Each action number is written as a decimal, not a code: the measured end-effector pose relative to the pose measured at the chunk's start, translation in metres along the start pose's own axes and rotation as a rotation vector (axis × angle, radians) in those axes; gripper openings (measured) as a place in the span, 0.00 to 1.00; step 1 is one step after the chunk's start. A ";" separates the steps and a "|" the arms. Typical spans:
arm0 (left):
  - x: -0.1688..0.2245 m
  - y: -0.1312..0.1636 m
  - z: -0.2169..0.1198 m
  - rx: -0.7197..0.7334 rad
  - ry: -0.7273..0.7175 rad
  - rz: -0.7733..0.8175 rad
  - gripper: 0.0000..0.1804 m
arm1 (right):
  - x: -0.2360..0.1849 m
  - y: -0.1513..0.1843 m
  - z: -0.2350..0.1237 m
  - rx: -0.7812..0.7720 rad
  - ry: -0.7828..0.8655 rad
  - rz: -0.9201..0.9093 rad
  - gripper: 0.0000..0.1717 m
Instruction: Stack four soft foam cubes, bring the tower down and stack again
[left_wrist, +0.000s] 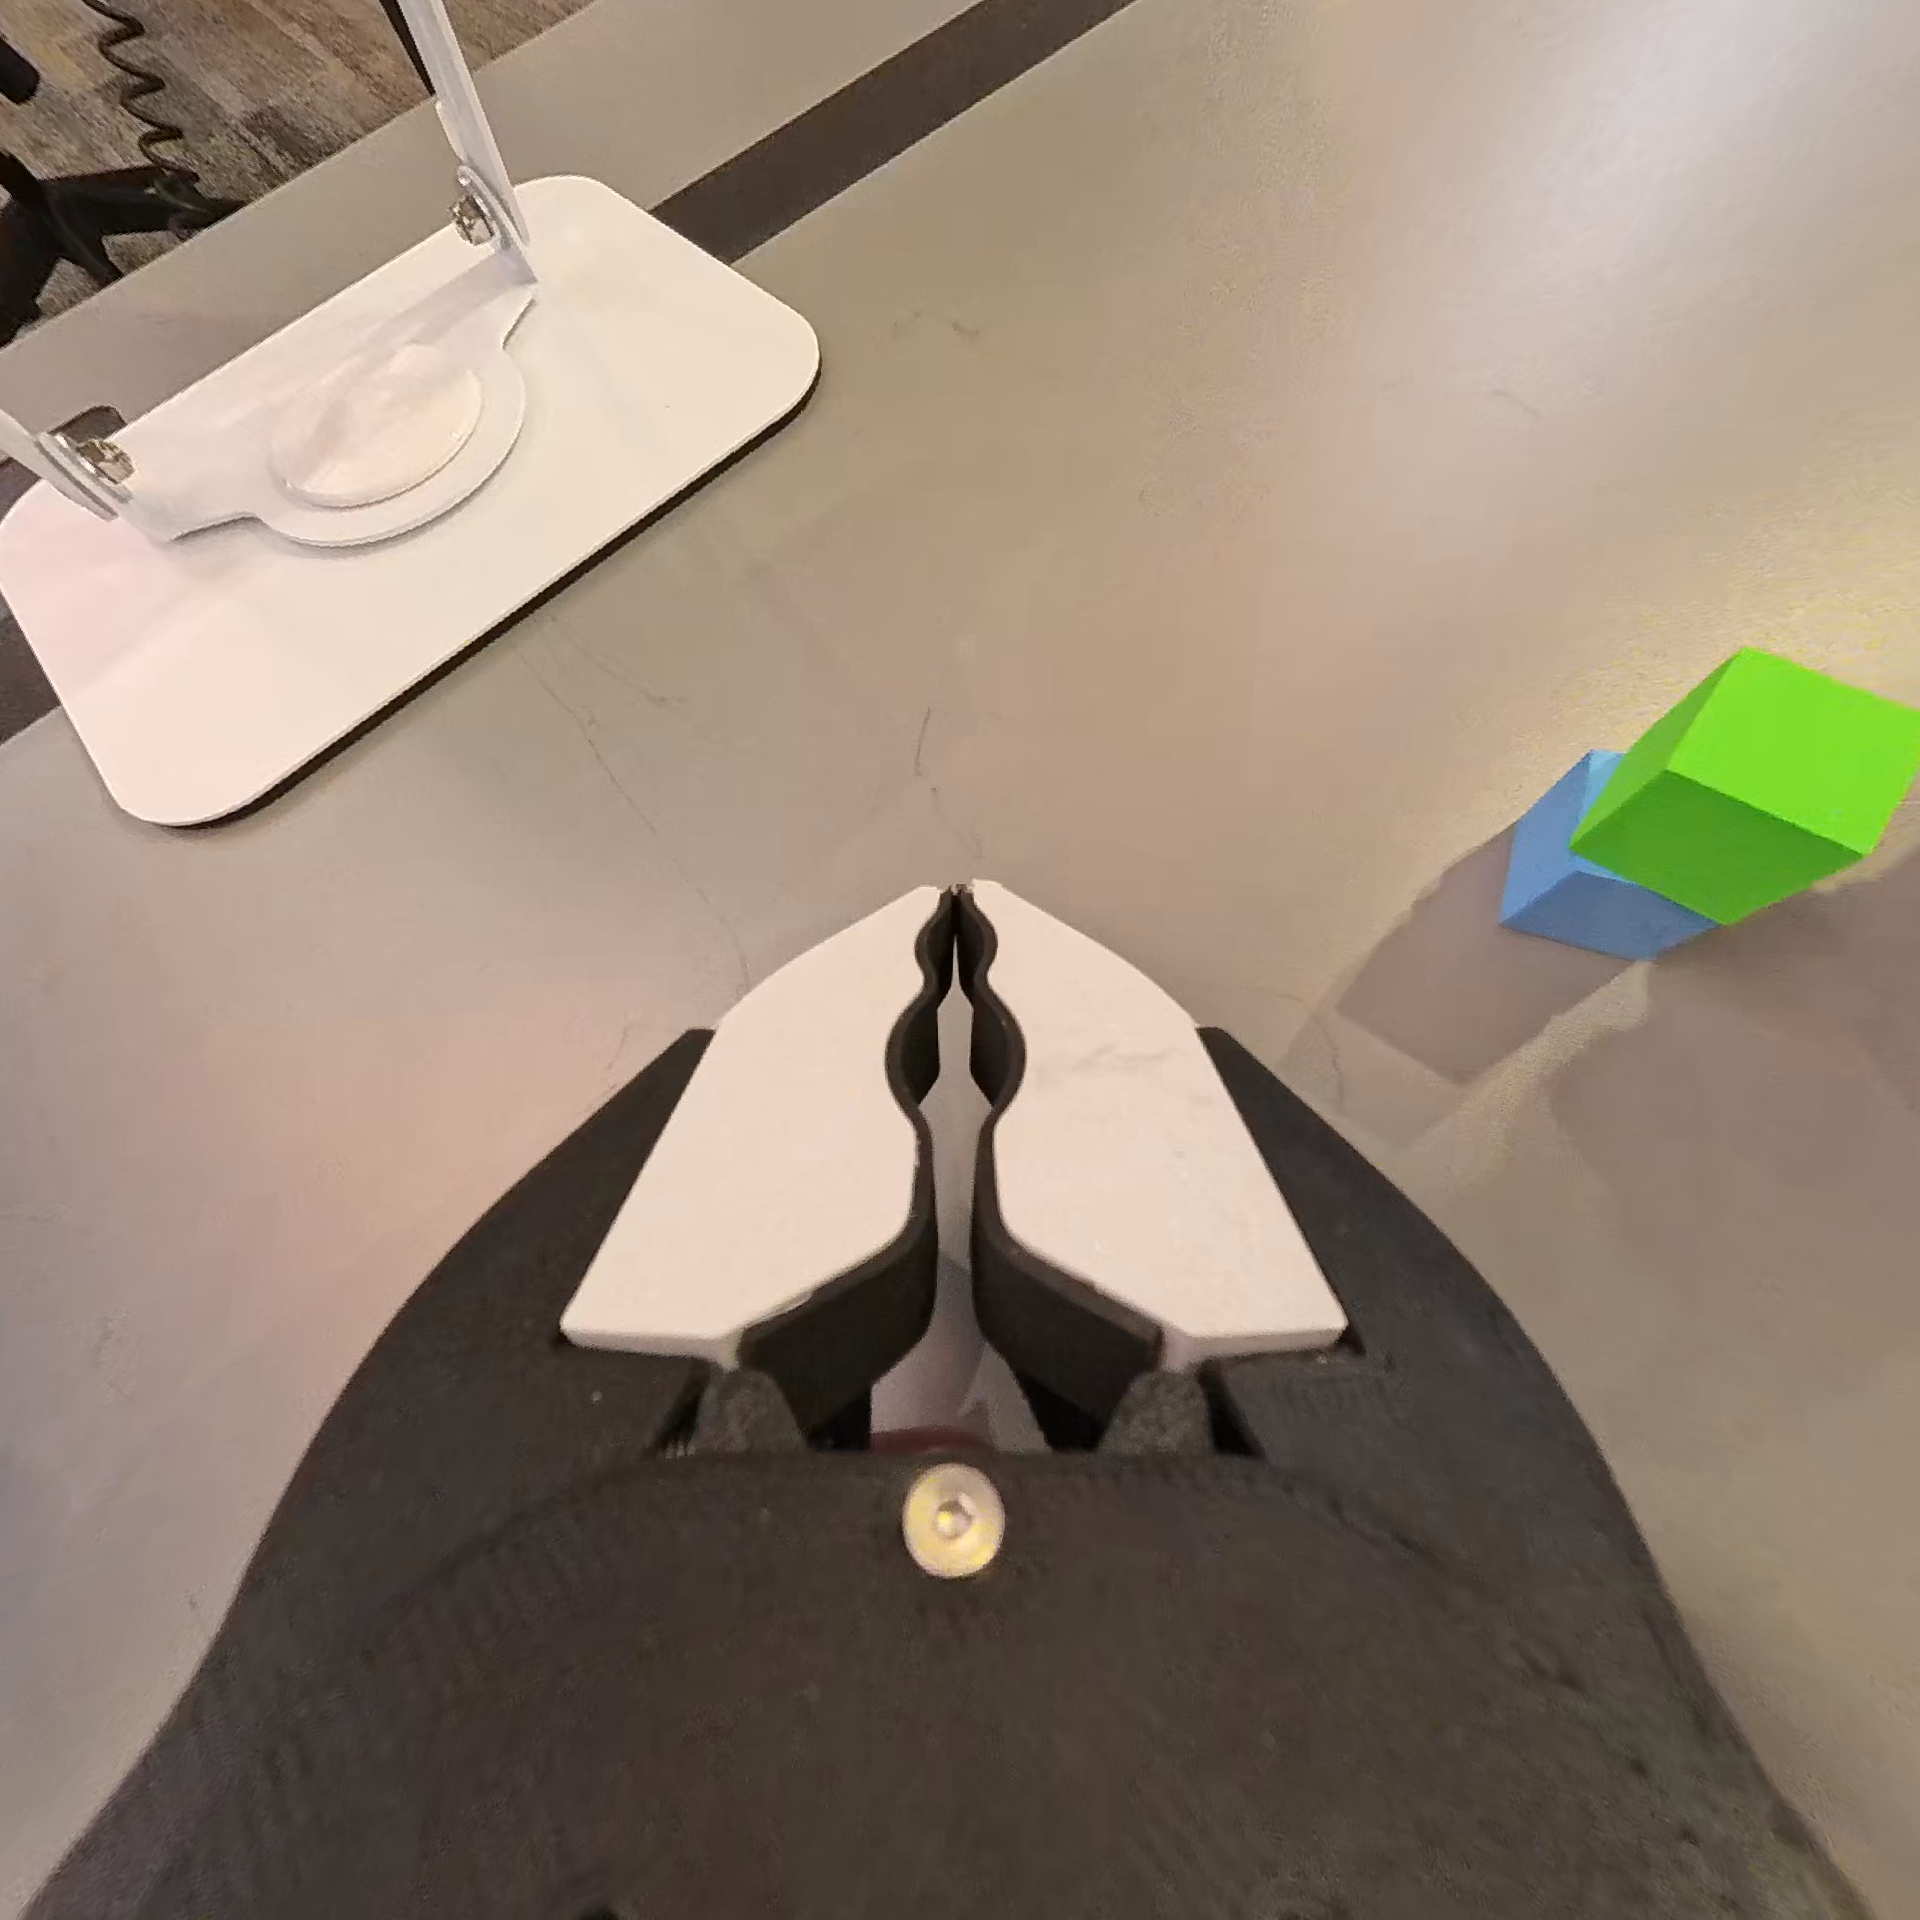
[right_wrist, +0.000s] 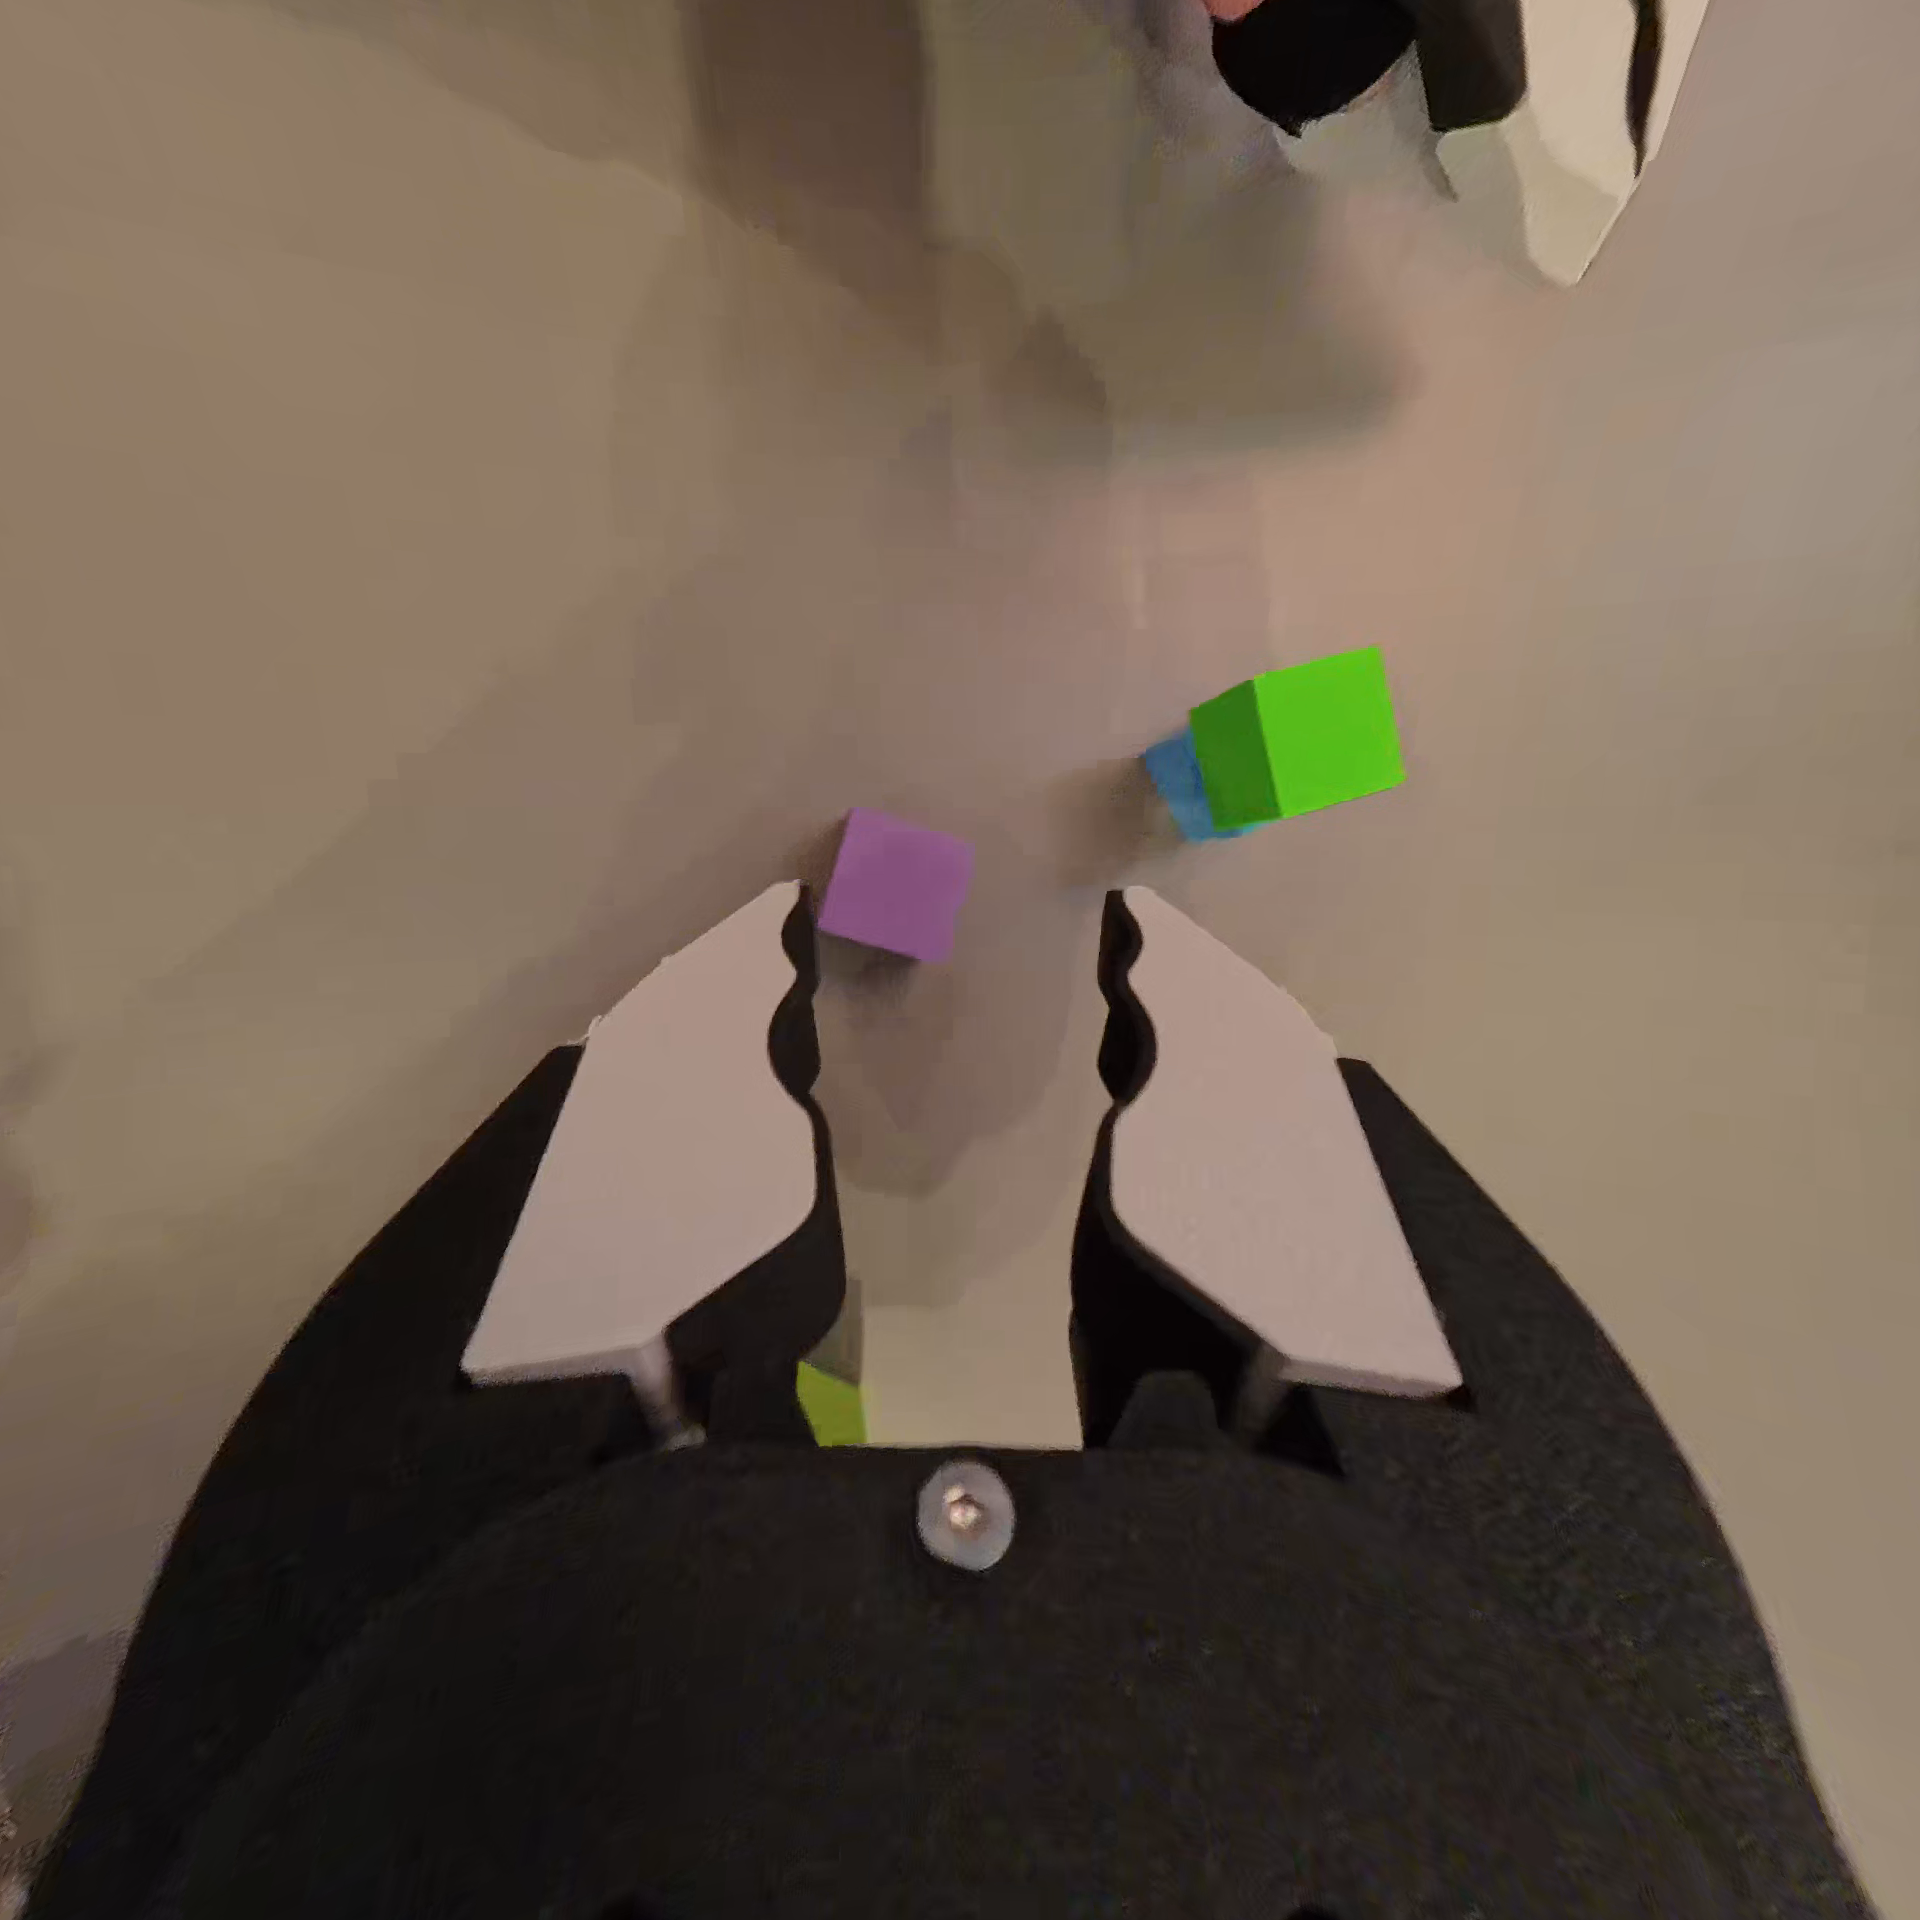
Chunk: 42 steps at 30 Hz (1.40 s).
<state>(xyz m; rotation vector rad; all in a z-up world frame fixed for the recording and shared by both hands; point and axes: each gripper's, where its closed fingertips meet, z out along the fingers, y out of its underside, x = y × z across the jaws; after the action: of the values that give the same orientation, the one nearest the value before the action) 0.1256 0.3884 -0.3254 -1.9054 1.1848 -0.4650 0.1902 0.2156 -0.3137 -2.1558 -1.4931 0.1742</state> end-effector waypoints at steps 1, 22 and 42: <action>0.000 0.000 0.000 0.001 0.000 -0.001 0.00 | -0.002 -0.001 0.003 0.005 -0.002 0.019 0.29; 0.000 0.000 0.000 0.001 0.003 -0.001 0.00 | 0.052 -0.034 -0.020 0.105 -0.002 -0.118 0.17; 0.002 0.001 0.001 -0.007 0.006 0.008 0.00 | 0.065 -0.033 0.008 0.020 -0.142 -0.253 0.17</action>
<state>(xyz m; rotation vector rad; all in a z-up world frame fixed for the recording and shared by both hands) 0.1263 0.3872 -0.3267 -1.9064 1.1986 -0.4627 0.1852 0.2861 -0.2935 -1.9516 -1.8198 0.2566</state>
